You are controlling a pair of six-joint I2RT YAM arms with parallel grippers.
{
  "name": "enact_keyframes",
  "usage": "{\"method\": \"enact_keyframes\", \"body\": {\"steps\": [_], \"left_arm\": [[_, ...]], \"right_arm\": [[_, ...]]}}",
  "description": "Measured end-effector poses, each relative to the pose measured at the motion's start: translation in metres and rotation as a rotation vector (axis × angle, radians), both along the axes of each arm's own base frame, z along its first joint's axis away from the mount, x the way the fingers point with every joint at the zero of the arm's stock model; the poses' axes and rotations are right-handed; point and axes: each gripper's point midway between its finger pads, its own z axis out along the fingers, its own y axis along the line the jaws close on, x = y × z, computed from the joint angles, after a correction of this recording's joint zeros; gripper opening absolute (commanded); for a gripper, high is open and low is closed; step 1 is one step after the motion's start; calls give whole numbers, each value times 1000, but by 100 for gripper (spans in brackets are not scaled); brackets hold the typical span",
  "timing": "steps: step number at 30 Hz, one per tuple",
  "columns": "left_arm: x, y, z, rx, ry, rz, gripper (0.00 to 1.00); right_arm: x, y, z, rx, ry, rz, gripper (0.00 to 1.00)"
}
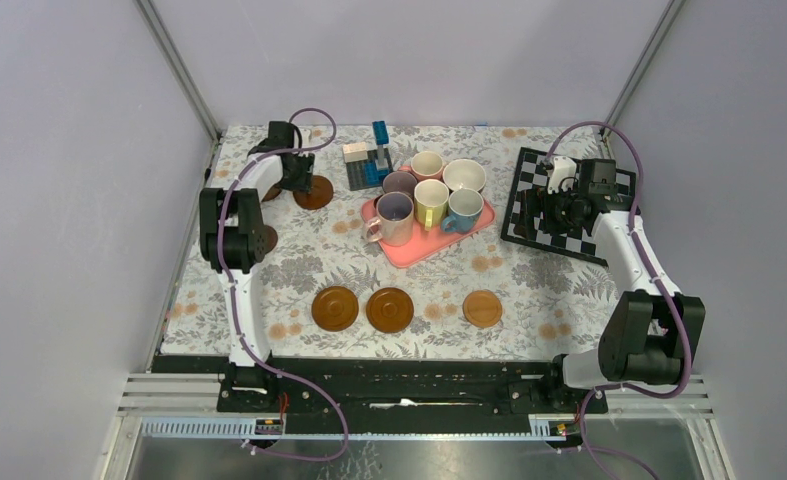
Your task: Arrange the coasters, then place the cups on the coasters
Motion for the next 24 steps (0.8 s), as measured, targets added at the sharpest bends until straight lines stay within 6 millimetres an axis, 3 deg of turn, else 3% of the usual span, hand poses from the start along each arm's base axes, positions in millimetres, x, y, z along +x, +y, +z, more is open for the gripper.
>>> {"method": "enact_keyframes", "body": {"steps": [6,24], "left_arm": [[2,9,2,28,9,27,48],[25,10,0,36,-3,35,55]], "right_arm": [[0,0,3,-1,-9,0,98],[0,0,3,-2,-10,0,98]]}}
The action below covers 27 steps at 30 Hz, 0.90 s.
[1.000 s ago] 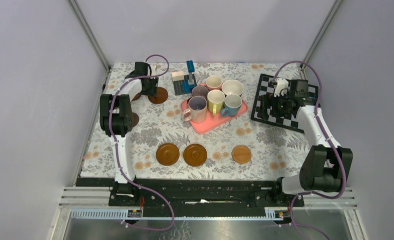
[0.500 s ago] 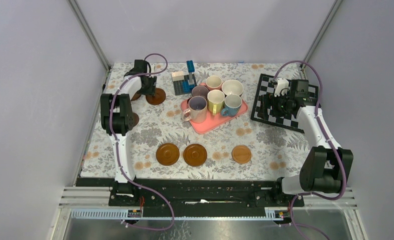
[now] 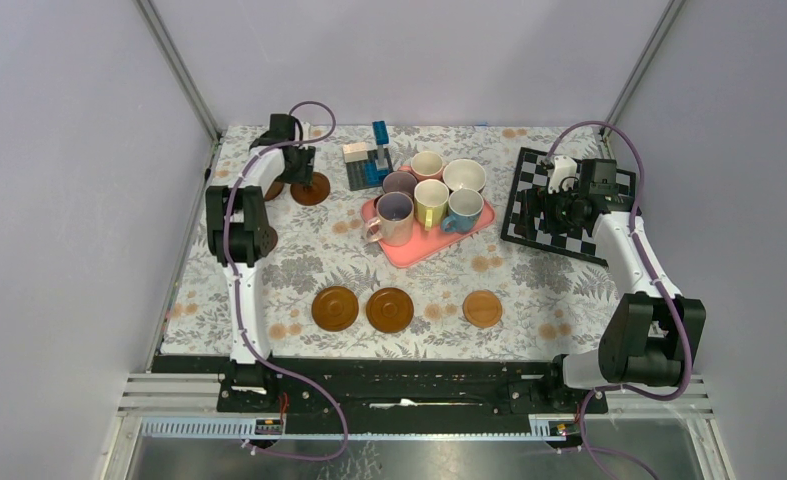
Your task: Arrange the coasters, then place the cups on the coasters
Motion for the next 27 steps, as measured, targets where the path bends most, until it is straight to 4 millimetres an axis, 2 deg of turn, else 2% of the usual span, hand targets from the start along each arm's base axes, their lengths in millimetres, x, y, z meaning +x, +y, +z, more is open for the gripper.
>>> {"method": "enact_keyframes", "body": {"steps": [6,9,12,16,17,19,21,22,25,27], "left_arm": [[12,-1,0,-5,-18,5,56],[15,-1,1,-9,-22,11,61],[16,-2,4,-14,-19,13,70],[13,-5,16,-34,-18,-3,90],[10,-7,22,-38,-13,-21,91],[0,-9,40,-54,-5,-64,93],[-17,-10,74,-92,-14,-135,96],[-24,-7,84,-101,-18,-150,97],[-64,19,126,-120,-56,-187,99],[-96,44,138,-117,-60,-176,99]], "right_arm": [[0,0,0,0,0,0,98],[0,0,0,0,0,0,98],[0,0,0,0,0,0,98],[0,0,1,2,-4,2,98],[-1,1,2,2,-4,2,98],[-2,1,2,6,1,5,98],[-3,3,5,14,6,16,98],[-3,4,7,18,2,21,98],[-3,7,17,30,-13,35,98],[-3,9,24,39,-27,45,98]]}}
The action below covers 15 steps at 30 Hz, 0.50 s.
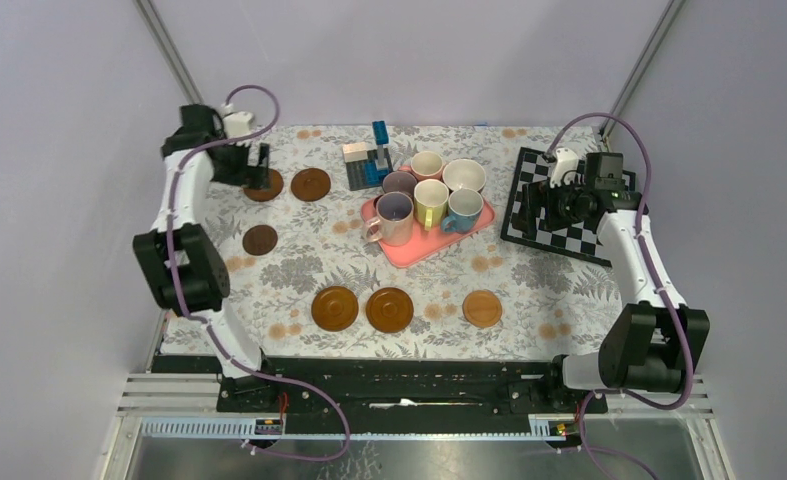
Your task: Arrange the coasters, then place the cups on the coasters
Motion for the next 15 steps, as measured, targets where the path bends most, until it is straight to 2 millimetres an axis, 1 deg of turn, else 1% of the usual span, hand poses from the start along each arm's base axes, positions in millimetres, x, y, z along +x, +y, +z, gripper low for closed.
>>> {"method": "enact_keyframes", "body": {"steps": [2,3,4,6,8,10,12,15], "left_arm": [[-27,24,-2,-2,24,21,99],[-38,34,-7,-6,43,35,99],[-48,46,-18,-9,71,49,99],[-62,57,-38,-13,124,57,99],[-76,58,-58,-18,178,49,98],[-84,54,-71,-22,211,31,96],[-83,51,-75,-19,219,18,95],[-74,49,-81,-15,206,8,95]], "right_arm": [[-1,3,6,15,-11,12,98],[-2,5,8,21,-16,17,98],[-3,6,10,28,-20,21,98],[-4,8,13,39,-26,26,99],[-5,9,13,46,-27,27,98],[-7,11,10,55,-19,30,98],[-10,12,6,60,-8,31,98],[-12,12,3,62,3,29,98]]}}
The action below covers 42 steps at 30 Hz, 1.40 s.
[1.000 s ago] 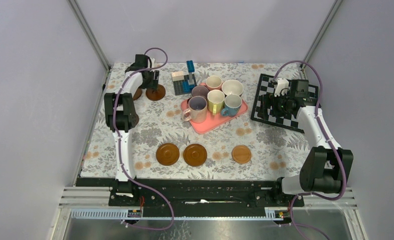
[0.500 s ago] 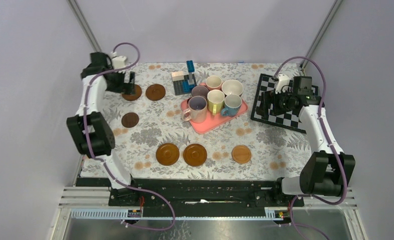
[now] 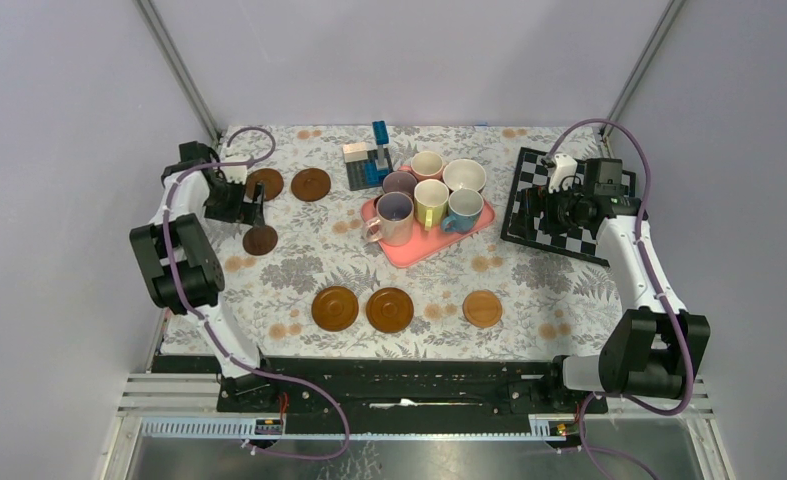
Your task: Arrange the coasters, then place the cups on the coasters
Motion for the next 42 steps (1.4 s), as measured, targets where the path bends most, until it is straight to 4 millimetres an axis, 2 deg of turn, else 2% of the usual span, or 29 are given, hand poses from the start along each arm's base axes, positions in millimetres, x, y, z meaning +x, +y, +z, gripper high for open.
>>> {"method": "enact_keyframes", "body": {"steps": [10,18,26,28,36,42], "left_arm": [[21,-17,-41,5,49,-4,88],[40,-17,-55,29,50,23,81],[35,-14,-64,61,52,21,67],[27,-16,-64,71,47,10,66],[-31,-22,-70,92,87,-24,65],[-63,-13,-73,117,94,-24,65]], "right_arm": [[-1,0,-2,0,5,0,98],[-3,0,-8,1,13,0,98],[-4,0,-11,1,14,0,98],[-4,0,-11,1,15,0,98],[-4,0,-11,1,15,0,98],[-5,0,-8,0,4,0,98]]}}
